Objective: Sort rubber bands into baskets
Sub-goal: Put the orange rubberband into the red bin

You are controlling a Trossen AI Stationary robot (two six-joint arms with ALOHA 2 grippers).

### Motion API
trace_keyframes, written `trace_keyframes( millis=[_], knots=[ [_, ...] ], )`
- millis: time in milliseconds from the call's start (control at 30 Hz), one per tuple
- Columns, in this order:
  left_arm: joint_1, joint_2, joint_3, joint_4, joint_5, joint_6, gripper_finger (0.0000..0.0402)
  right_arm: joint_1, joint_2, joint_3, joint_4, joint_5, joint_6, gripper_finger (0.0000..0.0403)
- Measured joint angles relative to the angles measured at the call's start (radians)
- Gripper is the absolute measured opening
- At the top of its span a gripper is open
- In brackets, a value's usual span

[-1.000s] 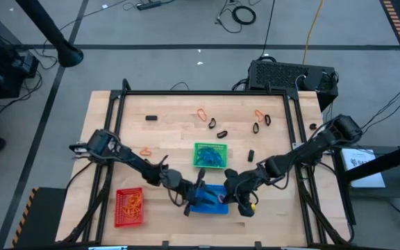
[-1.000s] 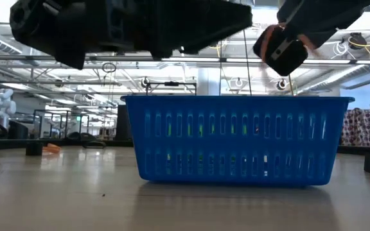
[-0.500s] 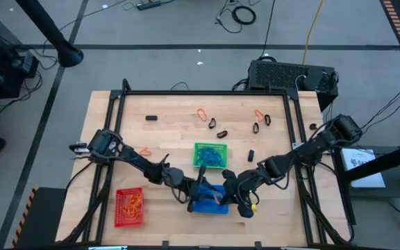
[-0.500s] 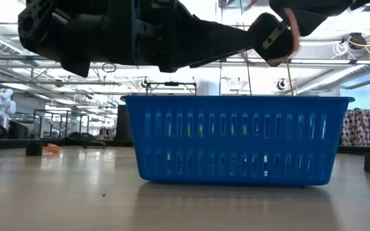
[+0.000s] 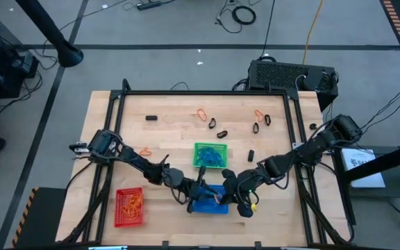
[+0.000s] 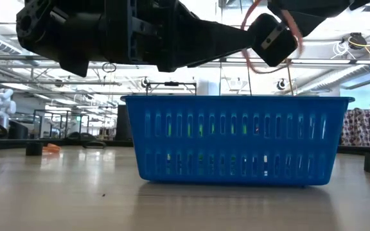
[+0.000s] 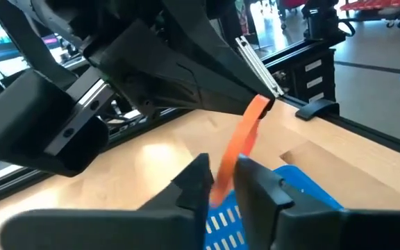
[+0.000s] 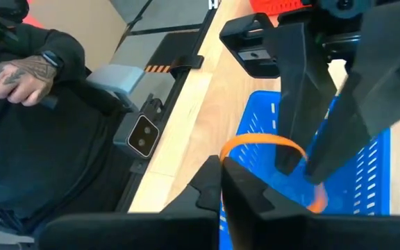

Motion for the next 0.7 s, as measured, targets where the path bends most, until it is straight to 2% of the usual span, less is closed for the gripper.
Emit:
trace_keyframes(
  millis=[167, 367, 433, 500, 567, 700],
  knots=[
    [0.000, 0.000, 0.000, 0.000, -0.035, -0.001, 0.0011, -0.006, 0.000, 0.000, 0.000, 0.000, 0.000, 0.0022],
    [-0.006, 0.000, 0.000, -0.004, -0.041, -0.002, 0.0006, -0.007, 0.000, 0.000, -0.036, 0.099, 0.004, 0.0072],
    [-0.019, -0.022, -0.001, -0.061, -0.059, -0.001, 0.0005, -0.006, 0.000, 0.000, -0.060, 0.122, 0.004, 0.0093],
    [-0.039, -0.081, -0.001, -0.181, -0.089, -0.002, 0.0004, -0.006, 0.000, 0.000, -0.093, 0.133, 0.007, 0.0114],
    [-0.067, -0.170, 0.000, -0.369, -0.126, -0.026, 0.0003, -0.006, 0.000, 0.000, -0.119, 0.134, 0.019, 0.0132],
    [-0.132, -0.386, 0.020, -0.857, -0.145, -0.210, 0.0002, 0.000, 0.000, 0.000, -0.133, 0.132, 0.070, 0.0159]
  ],
)
